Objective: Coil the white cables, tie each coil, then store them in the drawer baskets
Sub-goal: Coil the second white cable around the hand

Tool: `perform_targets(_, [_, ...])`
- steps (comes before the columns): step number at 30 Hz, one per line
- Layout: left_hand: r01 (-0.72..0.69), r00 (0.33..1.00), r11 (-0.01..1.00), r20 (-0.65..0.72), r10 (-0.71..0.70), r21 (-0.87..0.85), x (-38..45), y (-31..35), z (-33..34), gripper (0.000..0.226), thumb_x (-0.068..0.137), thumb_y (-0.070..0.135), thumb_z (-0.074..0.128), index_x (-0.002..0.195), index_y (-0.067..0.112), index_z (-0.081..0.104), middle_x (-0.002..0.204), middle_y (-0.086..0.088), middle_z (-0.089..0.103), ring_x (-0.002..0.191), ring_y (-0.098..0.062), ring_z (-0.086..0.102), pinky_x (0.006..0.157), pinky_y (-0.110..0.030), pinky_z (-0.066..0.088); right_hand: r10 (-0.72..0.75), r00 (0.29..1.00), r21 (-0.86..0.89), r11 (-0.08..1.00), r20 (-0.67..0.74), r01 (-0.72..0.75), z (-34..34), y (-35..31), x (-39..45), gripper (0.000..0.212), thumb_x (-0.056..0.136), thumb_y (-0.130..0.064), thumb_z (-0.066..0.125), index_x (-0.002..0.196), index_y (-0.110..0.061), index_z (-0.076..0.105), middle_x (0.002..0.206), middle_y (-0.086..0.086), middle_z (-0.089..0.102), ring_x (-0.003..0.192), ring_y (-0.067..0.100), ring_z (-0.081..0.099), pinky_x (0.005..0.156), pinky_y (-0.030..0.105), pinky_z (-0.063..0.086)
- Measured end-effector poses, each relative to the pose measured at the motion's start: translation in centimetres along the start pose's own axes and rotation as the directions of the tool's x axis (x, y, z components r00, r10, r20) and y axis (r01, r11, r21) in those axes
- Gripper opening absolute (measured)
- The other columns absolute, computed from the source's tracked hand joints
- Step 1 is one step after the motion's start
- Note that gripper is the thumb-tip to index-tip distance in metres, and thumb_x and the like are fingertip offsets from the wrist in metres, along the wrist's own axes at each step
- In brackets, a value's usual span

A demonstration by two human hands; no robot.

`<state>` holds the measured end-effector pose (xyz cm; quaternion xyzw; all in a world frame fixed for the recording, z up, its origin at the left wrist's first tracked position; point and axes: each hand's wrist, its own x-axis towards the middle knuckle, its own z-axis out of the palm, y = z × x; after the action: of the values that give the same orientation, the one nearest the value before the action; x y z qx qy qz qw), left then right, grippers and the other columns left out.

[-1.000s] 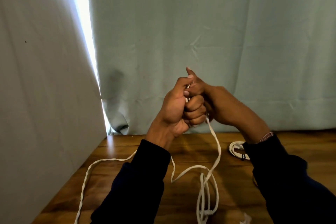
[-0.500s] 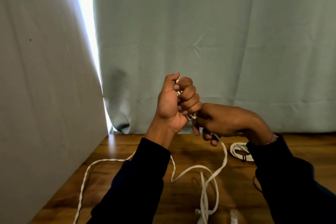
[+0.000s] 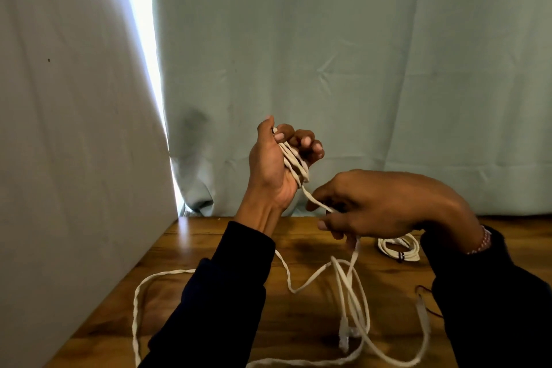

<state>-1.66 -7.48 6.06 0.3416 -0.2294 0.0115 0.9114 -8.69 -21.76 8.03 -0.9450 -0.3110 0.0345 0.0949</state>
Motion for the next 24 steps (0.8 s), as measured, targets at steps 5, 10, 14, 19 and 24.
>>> perform_targets(5, [-0.045,0.996,0.978,-0.064,0.060,0.202,0.0,-0.2,-0.2,0.054,0.106,0.047,0.026,0.063,0.017,0.035,0.054,-0.012,0.055,0.052,-0.027,0.064,0.053,-0.028,0.054,-0.144,0.958,-0.088,0.988,-0.249,0.126,-0.3,0.3,0.0,0.019,0.101,-0.024,0.054,0.091,-0.019,0.069,0.076,-0.007,0.066,0.065,0.004,0.059,0.059,0.017,0.040])
perform_targets(10, [-0.039,0.993,0.898,-0.087,0.085,0.438,-0.1,-0.4,-0.2,0.056,0.104,0.056,0.028,0.067,0.015,0.037,0.051,-0.008,0.056,0.043,-0.018,0.052,0.045,-0.022,0.042,-0.170,0.882,-0.092,0.985,-0.439,0.144,-0.4,0.5,0.5,0.012,0.096,-0.021,0.063,0.101,-0.024,0.074,0.080,-0.008,0.071,0.065,0.005,0.061,0.057,0.018,0.044])
perform_targets(14, [-0.029,0.999,0.736,-0.002,0.042,0.677,0.0,-0.7,-1.1,0.077,0.095,0.072,0.029,0.093,0.001,0.061,0.076,-0.016,0.058,0.071,-0.031,0.056,0.067,-0.041,0.044,-0.127,0.780,0.074,0.973,-0.612,0.217,-0.2,0.3,0.6,0.026,0.091,-0.012,0.070,0.109,-0.023,0.055,0.087,-0.005,0.071,0.077,0.006,0.070,0.069,0.027,0.060])
perform_targets(19, [-0.033,0.983,0.617,0.136,-0.120,0.787,-0.8,0.1,-0.5,0.070,0.098,0.069,0.020,0.096,0.010,0.059,0.056,-0.010,0.048,0.044,-0.018,0.045,0.044,-0.025,0.038,-0.120,0.779,0.155,0.950,-0.615,0.269,-0.3,0.3,0.5,0.041,0.089,-0.007,0.071,0.114,-0.023,0.044,0.082,0.001,0.072,0.072,0.012,0.071,0.065,0.029,0.059])
perform_targets(24, [0.062,0.936,0.581,0.155,-0.316,0.812,-1.1,0.3,0.1,0.078,0.084,0.082,0.023,0.077,0.009,0.050,0.050,0.000,0.029,0.040,-0.011,0.022,0.041,-0.020,0.018,-0.198,0.679,0.006,0.958,-0.707,0.285,-0.6,1.1,0.5,0.035,0.083,-0.007,0.078,0.103,-0.020,0.052,0.088,-0.011,0.064,0.083,0.004,0.066,0.069,0.016,0.053])
